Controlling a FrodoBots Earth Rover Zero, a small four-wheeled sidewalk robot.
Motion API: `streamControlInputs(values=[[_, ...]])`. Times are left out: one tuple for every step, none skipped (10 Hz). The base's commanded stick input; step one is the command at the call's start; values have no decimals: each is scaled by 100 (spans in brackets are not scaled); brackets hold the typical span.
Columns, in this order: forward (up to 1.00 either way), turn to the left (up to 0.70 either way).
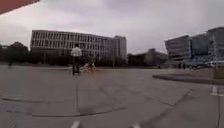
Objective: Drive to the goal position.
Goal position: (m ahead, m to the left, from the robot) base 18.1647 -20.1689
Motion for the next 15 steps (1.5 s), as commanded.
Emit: streamControlInputs(values=[[70, 0], [70, 0], [70, 0], [70, 0], [70, 0], [70, 0], [70, 0], [70, 0], [70, 0], [70, 0], [70, 0], [70, 0], [70, 0], [70, 0], [70, 0]])
